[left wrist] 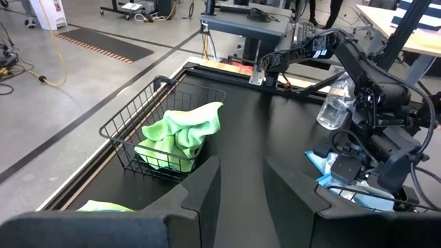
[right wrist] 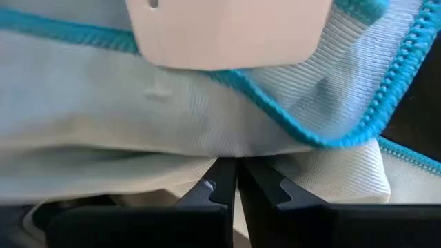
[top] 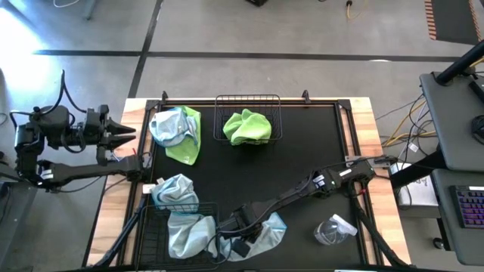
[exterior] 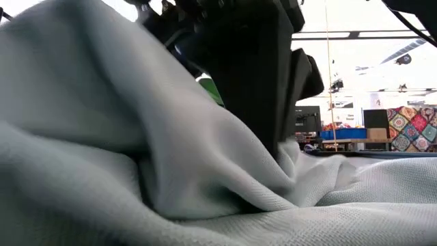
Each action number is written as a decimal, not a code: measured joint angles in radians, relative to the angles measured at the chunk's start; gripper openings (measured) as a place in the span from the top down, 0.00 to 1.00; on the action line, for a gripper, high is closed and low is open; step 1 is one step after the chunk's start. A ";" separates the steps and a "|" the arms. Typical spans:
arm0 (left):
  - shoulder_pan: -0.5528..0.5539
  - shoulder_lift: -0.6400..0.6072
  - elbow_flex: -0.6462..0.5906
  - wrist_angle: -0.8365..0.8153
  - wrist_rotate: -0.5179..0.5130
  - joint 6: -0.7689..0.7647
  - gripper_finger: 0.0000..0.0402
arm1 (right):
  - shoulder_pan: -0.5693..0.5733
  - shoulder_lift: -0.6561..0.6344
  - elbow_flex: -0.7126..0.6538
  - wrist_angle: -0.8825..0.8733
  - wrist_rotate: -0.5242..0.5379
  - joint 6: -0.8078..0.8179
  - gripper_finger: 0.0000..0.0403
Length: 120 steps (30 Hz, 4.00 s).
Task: Sort microfiber towel by color & place in baskets
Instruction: Put the blue microfiber towel into the bottom black wire basket
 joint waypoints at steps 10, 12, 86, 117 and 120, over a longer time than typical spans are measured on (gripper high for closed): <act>0.000 0.000 0.000 0.000 0.000 0.004 0.76 | 0.000 -0.092 0.002 0.032 0.000 0.052 0.98; 0.000 -0.001 0.000 0.000 -0.001 0.013 0.76 | 0.000 -0.116 0.002 0.047 0.005 0.064 0.98; 0.000 -0.005 0.000 0.000 -0.002 0.023 0.76 | -0.024 -0.281 0.000 1.341 0.425 -0.616 0.98; 0.000 -0.005 -0.001 -0.008 -0.002 0.045 0.76 | -0.032 -0.280 -0.001 0.942 0.424 -0.398 0.82; 0.000 -0.005 -0.001 -0.008 -0.002 0.045 0.76 | -0.032 -0.280 -0.001 0.930 0.424 -0.391 0.77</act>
